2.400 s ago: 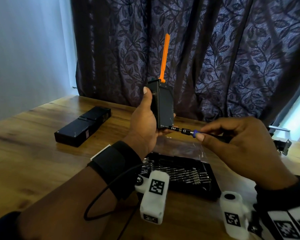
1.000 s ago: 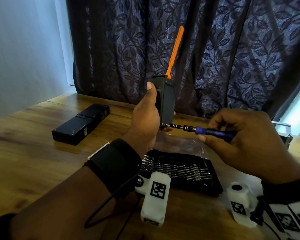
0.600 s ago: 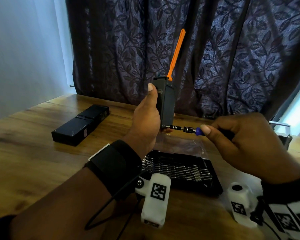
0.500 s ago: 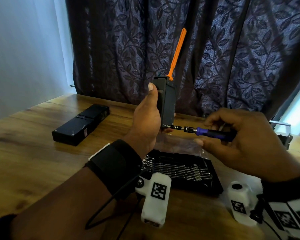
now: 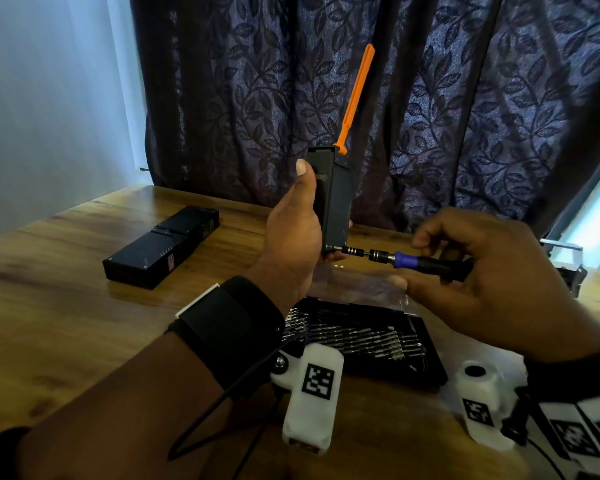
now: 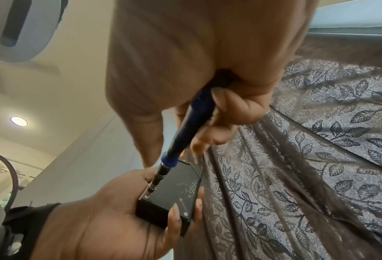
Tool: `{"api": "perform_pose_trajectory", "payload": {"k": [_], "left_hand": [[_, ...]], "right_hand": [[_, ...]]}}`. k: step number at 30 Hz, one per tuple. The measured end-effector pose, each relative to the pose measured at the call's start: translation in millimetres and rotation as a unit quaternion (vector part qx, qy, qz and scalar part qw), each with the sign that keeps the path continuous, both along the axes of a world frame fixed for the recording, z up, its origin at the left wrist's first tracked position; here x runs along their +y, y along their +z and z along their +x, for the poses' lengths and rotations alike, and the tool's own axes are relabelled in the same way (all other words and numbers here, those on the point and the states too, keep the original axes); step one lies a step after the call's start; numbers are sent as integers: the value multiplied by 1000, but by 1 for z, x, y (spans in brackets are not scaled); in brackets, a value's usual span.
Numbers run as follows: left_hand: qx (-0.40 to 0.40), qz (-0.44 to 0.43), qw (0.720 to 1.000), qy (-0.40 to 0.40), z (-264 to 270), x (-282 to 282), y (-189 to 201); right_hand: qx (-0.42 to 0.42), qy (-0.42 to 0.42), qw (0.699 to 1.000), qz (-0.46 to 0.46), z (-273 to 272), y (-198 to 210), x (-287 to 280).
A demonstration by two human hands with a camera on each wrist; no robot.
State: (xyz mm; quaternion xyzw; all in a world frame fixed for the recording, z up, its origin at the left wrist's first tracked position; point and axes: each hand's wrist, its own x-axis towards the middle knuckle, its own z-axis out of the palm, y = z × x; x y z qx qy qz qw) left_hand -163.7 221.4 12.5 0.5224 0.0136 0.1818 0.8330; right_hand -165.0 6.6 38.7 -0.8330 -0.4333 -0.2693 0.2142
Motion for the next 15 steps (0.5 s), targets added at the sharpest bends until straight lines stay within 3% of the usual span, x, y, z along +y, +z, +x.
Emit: {"api": "perform_pose_trajectory", "payload": {"k": [10,15], "left_hand": [[9,8,1000,3,-1,-2,-1],[2,-6,1000,0,0,-3,-2]], "right_hand": [[-13,-44,999,-25,1,-2,2],[13,9,1000,-2,4,-3,-1]]}}
